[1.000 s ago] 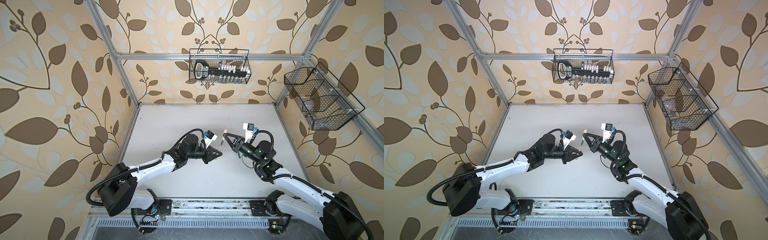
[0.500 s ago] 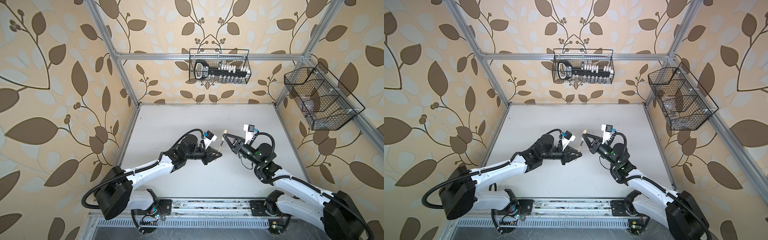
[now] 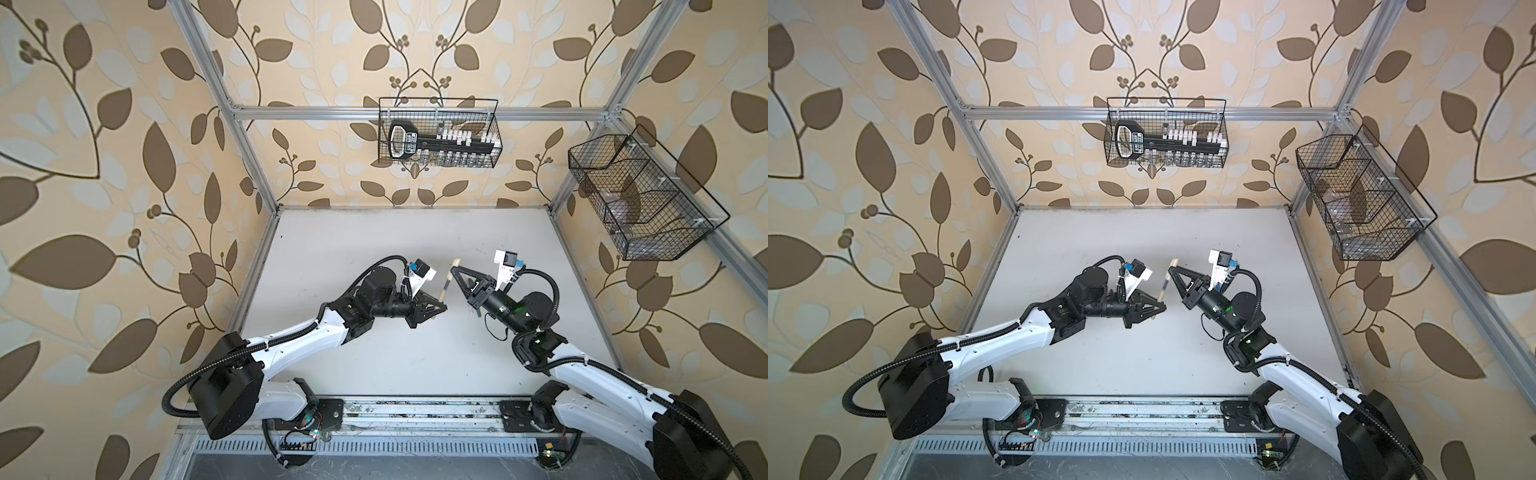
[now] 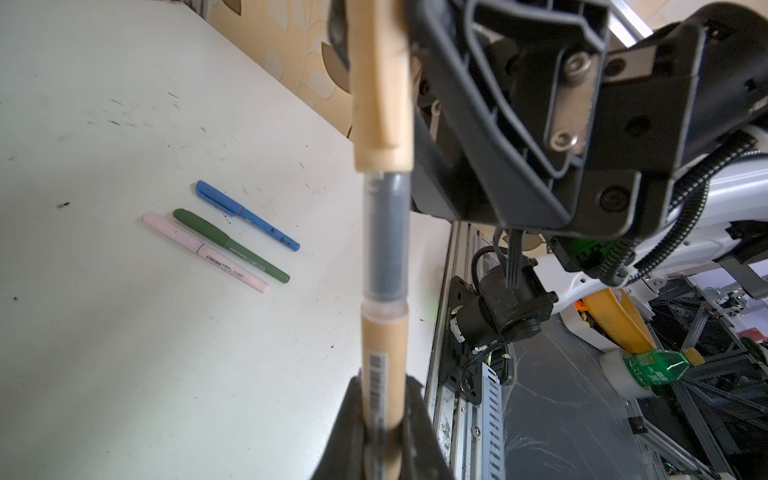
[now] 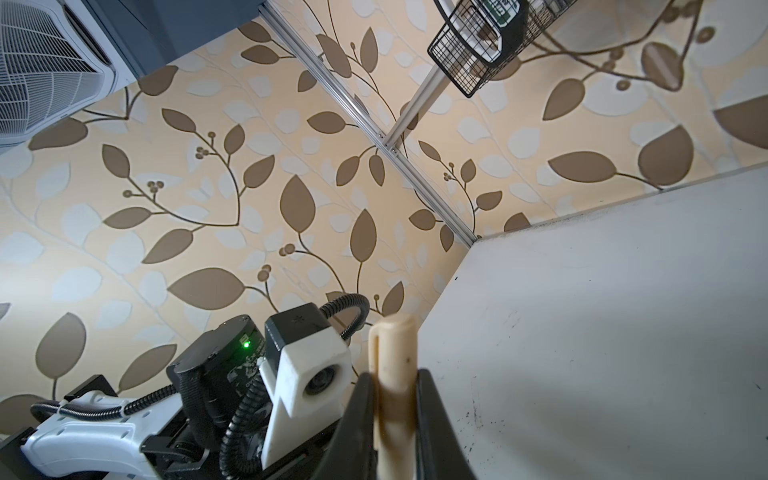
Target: Insert the pens into the pen caps
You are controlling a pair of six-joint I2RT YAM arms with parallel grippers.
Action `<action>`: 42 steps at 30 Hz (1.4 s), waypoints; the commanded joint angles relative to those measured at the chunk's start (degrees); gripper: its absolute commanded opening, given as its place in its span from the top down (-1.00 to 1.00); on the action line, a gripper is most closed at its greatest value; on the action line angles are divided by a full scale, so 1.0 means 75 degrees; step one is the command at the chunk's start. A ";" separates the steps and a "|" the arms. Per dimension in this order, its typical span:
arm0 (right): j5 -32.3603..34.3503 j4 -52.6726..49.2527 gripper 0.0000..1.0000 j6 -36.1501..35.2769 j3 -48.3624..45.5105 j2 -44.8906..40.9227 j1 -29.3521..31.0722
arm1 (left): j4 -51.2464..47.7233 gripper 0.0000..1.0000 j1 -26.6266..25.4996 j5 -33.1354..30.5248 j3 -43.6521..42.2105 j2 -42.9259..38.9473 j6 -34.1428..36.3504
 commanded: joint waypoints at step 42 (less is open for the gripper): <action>-0.3654 -0.4424 -0.02 -0.1728 0.2692 0.0363 -0.1286 | -0.0344 1.00 -0.0098 -0.0218 0.0950 -0.0055 0.0842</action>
